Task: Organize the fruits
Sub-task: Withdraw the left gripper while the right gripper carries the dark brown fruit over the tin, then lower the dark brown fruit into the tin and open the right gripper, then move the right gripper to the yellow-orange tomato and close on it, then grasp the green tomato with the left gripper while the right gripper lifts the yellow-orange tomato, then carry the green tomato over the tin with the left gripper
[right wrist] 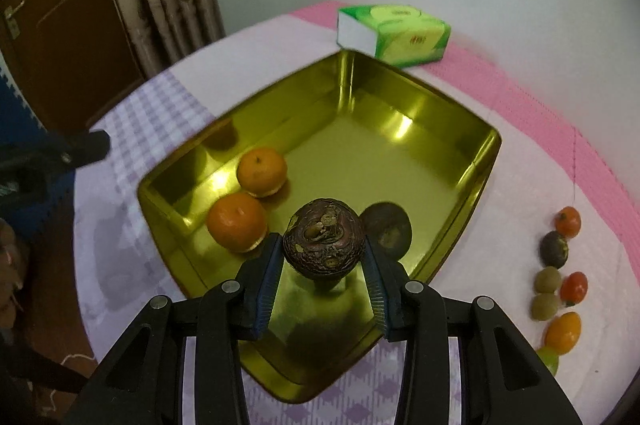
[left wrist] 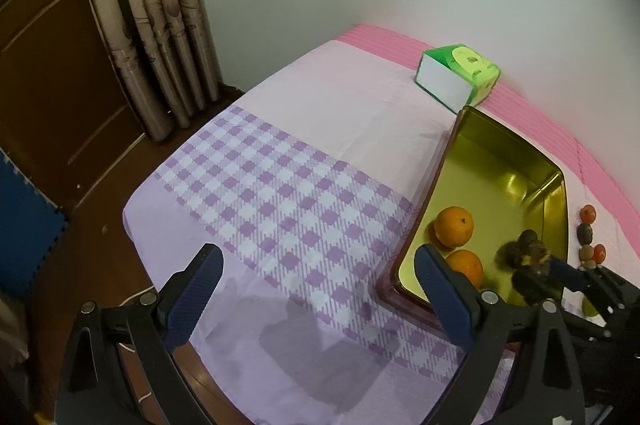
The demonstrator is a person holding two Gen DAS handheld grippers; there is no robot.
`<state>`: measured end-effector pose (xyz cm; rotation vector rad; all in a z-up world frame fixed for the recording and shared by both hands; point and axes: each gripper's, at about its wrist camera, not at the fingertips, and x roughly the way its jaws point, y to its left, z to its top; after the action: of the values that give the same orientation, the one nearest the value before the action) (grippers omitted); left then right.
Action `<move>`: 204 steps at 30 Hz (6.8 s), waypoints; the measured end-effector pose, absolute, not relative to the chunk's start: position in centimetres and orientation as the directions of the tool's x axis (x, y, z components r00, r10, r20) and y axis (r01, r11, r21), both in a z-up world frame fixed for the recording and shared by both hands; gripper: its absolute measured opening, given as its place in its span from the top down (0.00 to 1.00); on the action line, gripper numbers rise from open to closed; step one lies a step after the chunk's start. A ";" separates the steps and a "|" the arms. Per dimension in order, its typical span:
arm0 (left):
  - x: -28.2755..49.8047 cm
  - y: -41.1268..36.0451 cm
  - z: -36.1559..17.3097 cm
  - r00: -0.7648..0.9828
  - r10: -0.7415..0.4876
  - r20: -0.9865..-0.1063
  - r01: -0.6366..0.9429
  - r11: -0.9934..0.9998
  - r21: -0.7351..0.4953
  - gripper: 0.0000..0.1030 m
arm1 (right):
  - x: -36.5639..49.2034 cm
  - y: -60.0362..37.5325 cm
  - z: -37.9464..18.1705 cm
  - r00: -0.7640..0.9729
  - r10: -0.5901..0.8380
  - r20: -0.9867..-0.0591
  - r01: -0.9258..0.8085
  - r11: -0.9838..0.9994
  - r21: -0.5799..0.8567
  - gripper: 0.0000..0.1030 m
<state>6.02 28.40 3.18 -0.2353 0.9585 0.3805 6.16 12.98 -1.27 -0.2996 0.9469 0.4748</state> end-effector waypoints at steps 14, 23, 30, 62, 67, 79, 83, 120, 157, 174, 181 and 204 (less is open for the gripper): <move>6.0 27.6 3.3 0.523 0.205 -0.827 -0.388 0.921 -0.017 0.07 | 6.1 12.9 -2.5 0.519 0.178 -0.836 -0.521 0.841 -0.144 0.60; 6.1 27.5 3.2 0.527 0.202 -0.825 -0.381 0.924 -0.018 0.08 | 7.1 11.2 -2.2 0.530 0.149 -0.835 -0.478 0.866 -0.149 0.60; 6.1 27.4 3.0 0.525 0.204 -0.826 -0.379 0.925 -0.013 0.07 | 7.1 11.3 -2.2 0.531 0.152 -0.833 -0.472 0.870 -0.143 0.60; 6.2 26.4 3.1 0.529 0.206 -0.823 -0.348 0.937 0.011 0.07 | 5.7 4.2 3.4 0.628 0.202 -0.751 -0.339 0.940 -0.030 0.56; 6.2 26.3 3.1 0.529 0.209 -0.823 -0.350 0.937 0.013 0.08 | 6.6 -1.7 3.6 0.634 0.117 -0.765 -0.219 0.975 -0.033 0.55; 6.1 25.9 2.8 0.526 0.213 -0.823 -0.329 0.944 0.034 0.07 | 7.9 -8.6 0.7 0.543 0.058 -0.838 -0.079 0.997 0.018 0.55; 6.2 25.7 2.9 0.531 0.210 -0.821 -0.325 0.945 0.032 0.08 | 8.4 -8.3 -0.6 0.521 0.068 -0.851 -0.076 0.997 0.033 0.55; 6.2 20.6 3.8 0.605 0.177 -0.776 -0.167 0.981 0.094 0.08 | 6.5 -16.8 -4.0 0.627 -0.126 -0.768 0.058 0.992 -0.114 0.66; 13.0 -6.5 -3.4 0.429 -0.197 -0.882 0.351 0.936 -0.038 0.49 | 4.4 -22.6 -4.1 0.668 -0.103 -0.737 0.081 0.995 -0.066 0.66; 12.3 -5.6 -3.7 0.408 -0.222 -0.886 0.323 0.942 -0.087 0.68 | 4.5 -22.8 -4.1 0.668 -0.099 -0.737 0.079 0.995 -0.062 0.66; 11.4 -5.3 -2.7 0.434 -0.208 -0.877 0.324 0.944 -0.063 0.68 | 4.5 -22.7 -4.1 0.668 -0.100 -0.737 0.080 0.995 -0.063 0.66; 9.8 6.6 3.9 0.554 -0.116 -0.824 0.144 0.989 -0.042 0.68 | 4.5 -22.8 -4.2 0.668 -0.104 -0.737 0.079 0.994 -0.069 0.65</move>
<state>9.84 6.61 3.89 0.0313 0.9712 -0.1541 4.52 -22.78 -4.15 -0.0319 0.8335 -0.1035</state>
